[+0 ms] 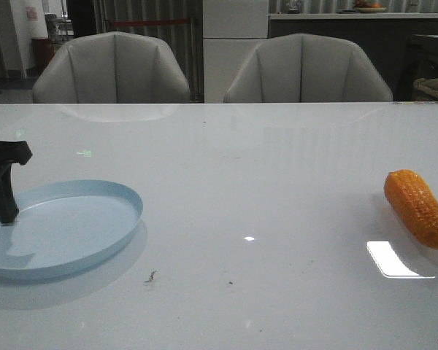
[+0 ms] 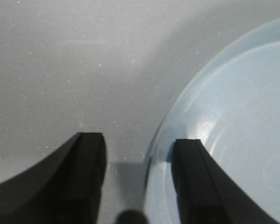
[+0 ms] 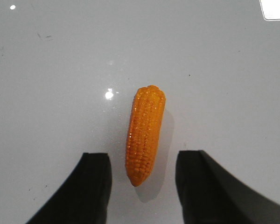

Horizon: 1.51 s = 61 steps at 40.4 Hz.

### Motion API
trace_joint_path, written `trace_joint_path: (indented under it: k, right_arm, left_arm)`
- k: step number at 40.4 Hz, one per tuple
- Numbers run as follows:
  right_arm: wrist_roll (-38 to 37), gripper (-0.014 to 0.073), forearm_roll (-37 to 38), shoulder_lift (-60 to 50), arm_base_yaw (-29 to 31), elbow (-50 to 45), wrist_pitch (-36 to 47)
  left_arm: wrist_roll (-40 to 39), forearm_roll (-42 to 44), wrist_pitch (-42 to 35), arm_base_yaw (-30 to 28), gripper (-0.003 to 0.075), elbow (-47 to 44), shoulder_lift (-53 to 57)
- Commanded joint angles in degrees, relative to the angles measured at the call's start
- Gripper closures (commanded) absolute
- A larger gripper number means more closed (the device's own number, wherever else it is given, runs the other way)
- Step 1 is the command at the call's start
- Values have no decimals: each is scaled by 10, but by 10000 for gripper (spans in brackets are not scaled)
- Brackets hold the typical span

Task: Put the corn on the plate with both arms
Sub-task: 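Grasp the rim of the light blue plate with the left gripper, then lift the plate and carry it toward the table center, lower it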

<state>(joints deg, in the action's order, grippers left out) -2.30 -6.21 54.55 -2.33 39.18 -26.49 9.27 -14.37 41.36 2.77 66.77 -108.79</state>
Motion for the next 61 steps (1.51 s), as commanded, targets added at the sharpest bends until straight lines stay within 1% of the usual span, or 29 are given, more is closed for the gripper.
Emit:
trace_joint_path:
  k: [1, 3, 5, 9, 12, 18, 21, 27, 32, 37, 45, 51, 61]
  right_arm:
    - [2, 158, -2, -4, 1, 19, 38]
    - [2, 158, -2, -4, 1, 19, 38]
    - [2, 158, -2, -4, 1, 19, 38]
    - [2, 158, -2, 0, 1, 19, 37]
    - [2, 158, -2, 0, 1, 19, 37]
    - [2, 158, -2, 0, 1, 19, 37]
    - [2, 158, -2, 0, 1, 19, 37]
    - [2, 158, -2, 0, 1, 19, 37]
    - [2, 158, -2, 0, 1, 19, 37]
    - [2, 158, -2, 0, 1, 19, 37]
    - [2, 158, -2, 0, 1, 19, 37]
    - [2, 158, -2, 0, 1, 19, 37]
    - [2, 158, -2, 0, 1, 19, 37]
  left_arm:
    - [1, -11, -6, 3, 566, 13, 15]
    - [1, -11, -6, 3, 640, 13, 15]
    - [1, -11, -6, 3, 609, 14, 15]
    - [1, -11, -7, 3, 627, 18, 15]
    - [0, -13, 3, 3, 626, 29, 16]
    - [0, -32, 43, 3, 626, 79, 16]
    - [0, -54, 67, 3, 626, 114, 16]
    - [1, -133, 119, 6, 626, 190, 16]
    - [7, -175, 145, 17, 626, 232, 16]
    - [15, -213, 170, 42, 626, 258, 16]
    - [15, -212, 176, 106, 626, 259, 15]
    - [15, -199, 159, 154, 626, 259, 15]
    - [14, -134, 120, 221, 625, 255, 15]
